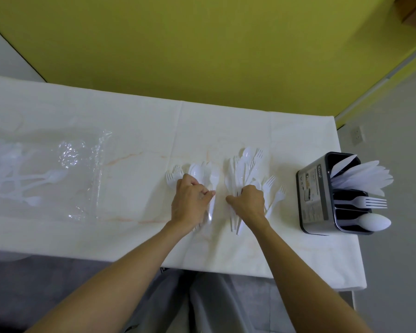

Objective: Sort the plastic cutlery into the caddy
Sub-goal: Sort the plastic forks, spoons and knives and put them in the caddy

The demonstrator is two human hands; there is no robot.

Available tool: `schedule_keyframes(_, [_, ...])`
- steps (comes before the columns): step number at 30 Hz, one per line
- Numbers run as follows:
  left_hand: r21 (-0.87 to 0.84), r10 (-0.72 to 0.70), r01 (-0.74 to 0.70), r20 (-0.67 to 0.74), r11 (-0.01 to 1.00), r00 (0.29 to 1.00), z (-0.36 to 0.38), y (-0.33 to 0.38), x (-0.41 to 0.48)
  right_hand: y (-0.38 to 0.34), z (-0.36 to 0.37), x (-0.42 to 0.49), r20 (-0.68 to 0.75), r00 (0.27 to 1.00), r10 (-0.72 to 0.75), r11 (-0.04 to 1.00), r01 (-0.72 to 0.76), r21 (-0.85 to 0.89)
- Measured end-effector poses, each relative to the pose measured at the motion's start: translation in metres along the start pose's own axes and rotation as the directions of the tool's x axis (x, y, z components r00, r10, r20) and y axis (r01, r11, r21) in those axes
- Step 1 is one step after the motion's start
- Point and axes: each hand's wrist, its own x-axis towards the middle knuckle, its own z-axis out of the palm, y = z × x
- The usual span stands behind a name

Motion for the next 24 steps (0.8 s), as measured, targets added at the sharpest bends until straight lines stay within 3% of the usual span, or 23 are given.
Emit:
schedule_keyframes(9, [0.178, -0.072, 0.073, -0.01, 0.981, 0.997, -0.001, -0.002, 0.008, 0.01, 0.0, 0.002, -0.044, 0.995, -0.093, 0.994, 0.09, -0.057])
schedule_keyframes(16, [0.305, -0.143, 0.124, 0.039, 0.944, 0.989, 0.004, 0.012, 0.014, 0.004, -0.006, 0.007, 0.07, 0.996, -0.064, 0.998, 0.065, -0.01])
schedule_keyframes(20, [0.302, -0.192, 0.163, 0.067, 0.939, 0.979, 0.006, 0.017, 0.017, 0.004, -0.023, -0.002, 0.1, 0.992, -0.075, 0.99, 0.062, 0.125])
schedule_keyframes(24, [0.189, -0.198, 0.184, 0.06, 0.965, 0.978, 0.003, 0.017, 0.016, 0.008, -0.042, -0.012, 0.091, 0.989, -0.117, 0.904, 0.068, 0.421])
